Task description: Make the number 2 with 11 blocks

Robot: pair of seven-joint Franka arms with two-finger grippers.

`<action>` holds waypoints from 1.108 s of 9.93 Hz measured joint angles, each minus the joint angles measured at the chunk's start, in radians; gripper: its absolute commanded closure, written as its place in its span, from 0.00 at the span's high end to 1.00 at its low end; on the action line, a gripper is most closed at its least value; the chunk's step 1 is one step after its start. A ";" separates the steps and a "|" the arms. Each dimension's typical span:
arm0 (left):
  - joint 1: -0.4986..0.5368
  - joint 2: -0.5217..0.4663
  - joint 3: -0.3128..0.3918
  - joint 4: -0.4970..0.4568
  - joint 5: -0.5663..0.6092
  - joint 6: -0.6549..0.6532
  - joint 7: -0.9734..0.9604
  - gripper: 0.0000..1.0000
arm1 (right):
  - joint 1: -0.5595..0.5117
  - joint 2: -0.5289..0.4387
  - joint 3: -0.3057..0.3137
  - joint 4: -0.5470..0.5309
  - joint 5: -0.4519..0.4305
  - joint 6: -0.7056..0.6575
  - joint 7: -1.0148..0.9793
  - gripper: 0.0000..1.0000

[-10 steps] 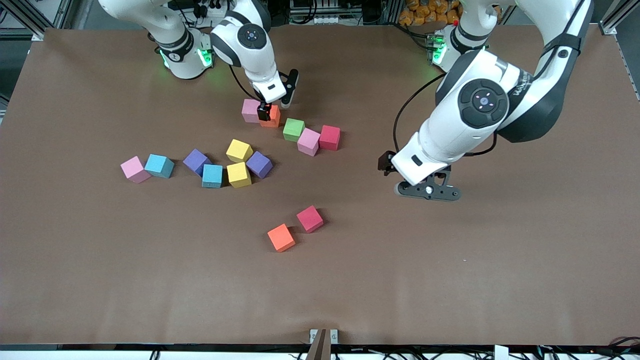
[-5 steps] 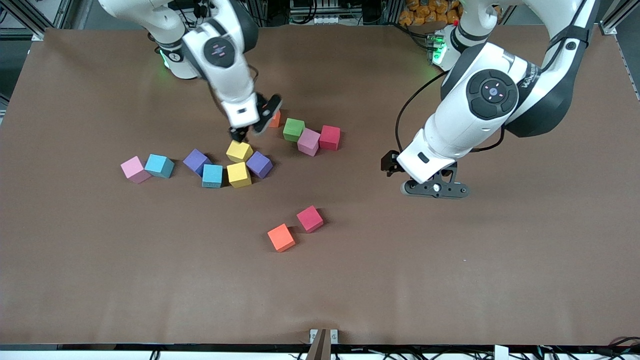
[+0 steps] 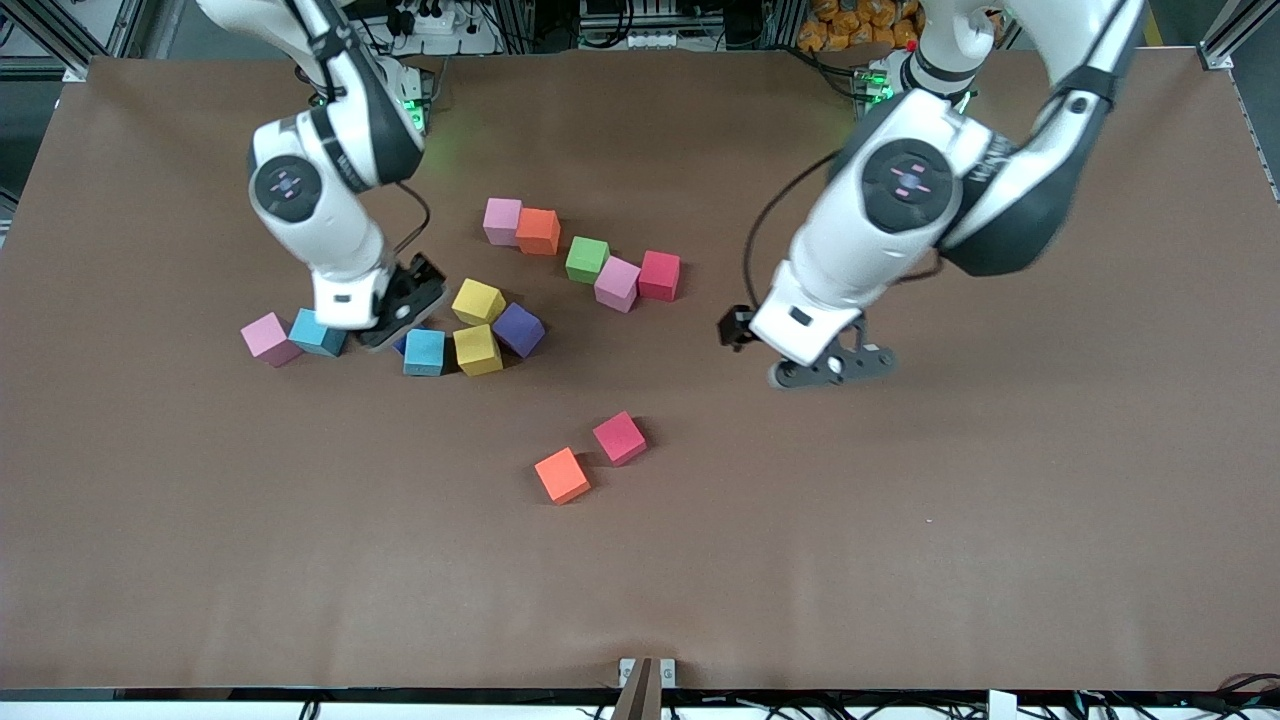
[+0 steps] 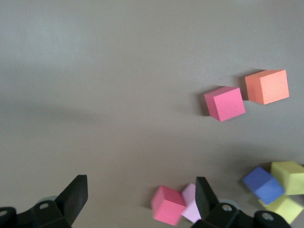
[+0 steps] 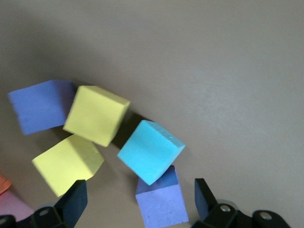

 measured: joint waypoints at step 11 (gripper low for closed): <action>-0.218 0.209 -0.001 -0.015 0.040 0.229 -1.426 1.00 | 0.011 0.238 -0.016 0.099 -0.125 0.080 0.626 1.00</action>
